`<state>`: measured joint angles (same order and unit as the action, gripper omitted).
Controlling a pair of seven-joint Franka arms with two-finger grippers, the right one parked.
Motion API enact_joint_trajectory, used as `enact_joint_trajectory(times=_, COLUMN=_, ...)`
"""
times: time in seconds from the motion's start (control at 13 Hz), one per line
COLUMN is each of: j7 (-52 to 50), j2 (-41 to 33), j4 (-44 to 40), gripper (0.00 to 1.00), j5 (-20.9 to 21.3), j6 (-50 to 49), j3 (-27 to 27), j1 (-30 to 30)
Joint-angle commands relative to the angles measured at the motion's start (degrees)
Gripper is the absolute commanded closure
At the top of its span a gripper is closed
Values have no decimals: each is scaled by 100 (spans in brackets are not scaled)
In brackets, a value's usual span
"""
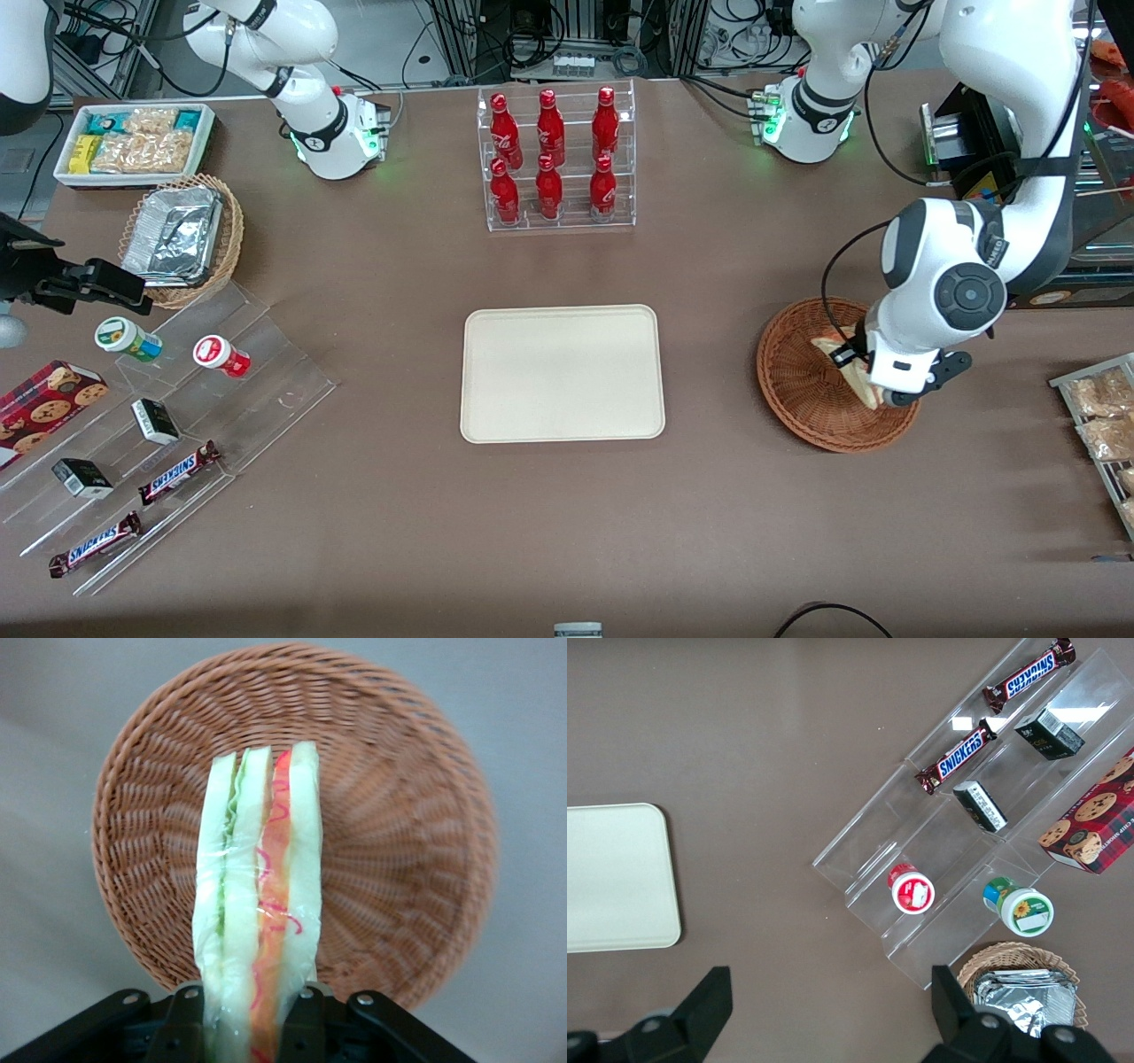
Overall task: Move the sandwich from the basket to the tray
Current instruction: 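Lift the sandwich and carry it with the left gripper over the white tray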
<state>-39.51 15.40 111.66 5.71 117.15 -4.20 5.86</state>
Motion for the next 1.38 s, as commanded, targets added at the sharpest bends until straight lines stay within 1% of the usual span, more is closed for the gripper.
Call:
enact_joint_trajectory(times=0.0, j7=337, j2=-11, j4=-187, gripper=100, j5=105, j6=-148, j3=-63, j1=467)
enact_joint_trajectory(times=0.38, j7=470, j2=304, j4=-811, gripper=100, j5=79, j6=-157, j3=-81, j1=1583)
enact_joint_trajectory(times=0.69, j7=400, j2=910, j4=-1531, gripper=100, j5=18, j6=-149, j3=-81, j1=2234)
enact_joint_trajectory(times=0.92, j7=400, j2=1437, j4=-2059, gripper=100, j5=9, j6=-105, j3=-81, j1=2586)
enact_joint_trajectory(times=1.31, j7=313, j2=2228, j4=-2771, gripper=100, j5=-18, j6=-87, j3=-90, j1=2929)
